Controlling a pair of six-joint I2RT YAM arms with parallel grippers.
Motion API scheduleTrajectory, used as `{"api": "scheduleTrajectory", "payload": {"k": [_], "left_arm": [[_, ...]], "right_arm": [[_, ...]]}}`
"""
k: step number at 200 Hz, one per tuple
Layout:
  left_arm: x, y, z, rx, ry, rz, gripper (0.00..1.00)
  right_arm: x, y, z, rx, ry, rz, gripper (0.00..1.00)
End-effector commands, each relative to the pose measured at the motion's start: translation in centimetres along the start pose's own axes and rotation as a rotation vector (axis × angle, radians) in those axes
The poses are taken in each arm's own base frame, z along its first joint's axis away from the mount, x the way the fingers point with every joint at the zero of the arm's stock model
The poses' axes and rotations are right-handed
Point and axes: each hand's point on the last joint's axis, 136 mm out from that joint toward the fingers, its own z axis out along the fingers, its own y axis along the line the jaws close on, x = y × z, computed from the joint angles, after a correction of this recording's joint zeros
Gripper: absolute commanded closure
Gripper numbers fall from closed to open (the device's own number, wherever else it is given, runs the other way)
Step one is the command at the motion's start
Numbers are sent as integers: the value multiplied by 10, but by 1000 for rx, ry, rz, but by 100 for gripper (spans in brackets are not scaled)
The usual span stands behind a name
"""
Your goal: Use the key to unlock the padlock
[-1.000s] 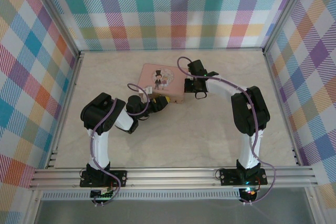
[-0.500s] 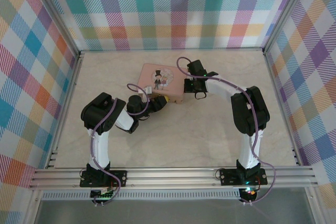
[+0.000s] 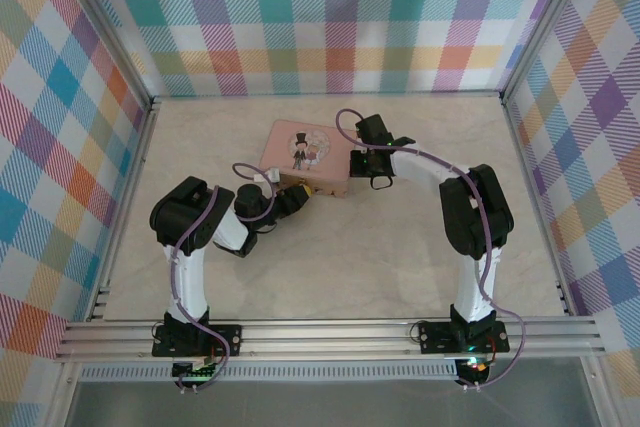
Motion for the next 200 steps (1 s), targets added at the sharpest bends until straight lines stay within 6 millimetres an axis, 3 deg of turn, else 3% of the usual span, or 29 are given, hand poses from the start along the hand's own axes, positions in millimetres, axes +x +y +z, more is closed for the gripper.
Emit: {"api": "scheduleTrajectory", "payload": {"k": [1, 17, 30, 110, 169, 200], "left_arm": [[-7, -5, -2, 11, -11, -1, 63], [-9, -8, -1, 25, -14, 3, 64], [-10, -9, 1, 25, -8, 6, 71], [-12, -13, 1, 27, 27, -7, 78], [11, -16, -4, -36, 207, -45, 84], [14, -18, -8, -54, 231, -31, 87]], "right_arm": [[-3, 10, 0, -27, -2, -8, 100], [-2, 11, 0, -26, 0, -10, 100], [-1, 10, 0, -24, 2, -11, 100], [-3, 8, -2, -15, -6, -26, 100], [-25, 10, 5, -20, -28, -56, 100], [-41, 20, 7, -48, -56, -94, 100]]}}
